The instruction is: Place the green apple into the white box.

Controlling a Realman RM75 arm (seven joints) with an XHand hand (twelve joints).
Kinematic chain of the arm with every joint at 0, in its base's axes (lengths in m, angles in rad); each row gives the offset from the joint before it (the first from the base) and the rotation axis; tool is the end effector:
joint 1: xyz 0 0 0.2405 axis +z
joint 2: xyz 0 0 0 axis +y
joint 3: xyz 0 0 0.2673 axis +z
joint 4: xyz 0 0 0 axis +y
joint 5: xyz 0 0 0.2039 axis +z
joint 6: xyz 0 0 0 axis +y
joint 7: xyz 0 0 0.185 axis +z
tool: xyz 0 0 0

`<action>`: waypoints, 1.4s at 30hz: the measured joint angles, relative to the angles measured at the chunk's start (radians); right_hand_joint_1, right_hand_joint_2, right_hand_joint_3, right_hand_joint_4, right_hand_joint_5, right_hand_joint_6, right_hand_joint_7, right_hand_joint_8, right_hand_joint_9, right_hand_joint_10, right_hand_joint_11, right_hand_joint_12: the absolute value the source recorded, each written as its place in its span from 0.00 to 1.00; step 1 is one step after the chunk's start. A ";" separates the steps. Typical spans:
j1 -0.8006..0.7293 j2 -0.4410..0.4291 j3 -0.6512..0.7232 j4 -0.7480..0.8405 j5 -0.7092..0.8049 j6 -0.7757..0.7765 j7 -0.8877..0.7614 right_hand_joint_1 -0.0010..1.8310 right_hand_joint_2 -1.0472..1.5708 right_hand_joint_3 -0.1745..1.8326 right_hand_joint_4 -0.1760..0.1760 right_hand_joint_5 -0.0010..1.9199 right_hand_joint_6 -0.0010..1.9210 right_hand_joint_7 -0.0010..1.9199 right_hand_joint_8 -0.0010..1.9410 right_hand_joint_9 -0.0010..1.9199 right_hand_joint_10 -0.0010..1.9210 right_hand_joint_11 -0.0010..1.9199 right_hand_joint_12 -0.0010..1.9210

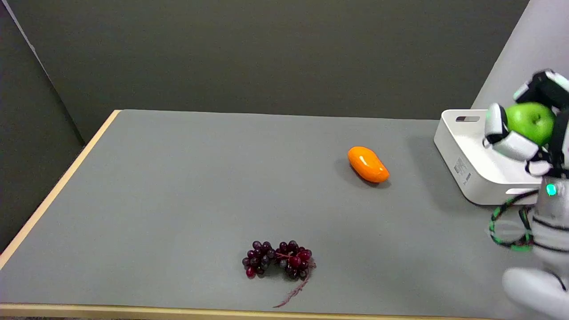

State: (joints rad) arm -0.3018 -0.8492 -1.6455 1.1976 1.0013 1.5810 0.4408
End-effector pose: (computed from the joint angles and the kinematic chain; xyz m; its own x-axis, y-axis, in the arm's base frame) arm -0.1604 -0.1967 0.5084 0.4629 0.8567 0.2273 -0.3616 -0.0516 0.9309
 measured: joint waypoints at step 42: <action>0.476 0.097 0.032 -0.524 0.143 -0.634 0.112 0.60 0.66 0.57 0.60 0.56 1.00 0.64 1.00 0.70 1.00 0.59 1.00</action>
State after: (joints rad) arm 0.1742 -0.7518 -1.6131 0.6737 1.1443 0.9473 0.5525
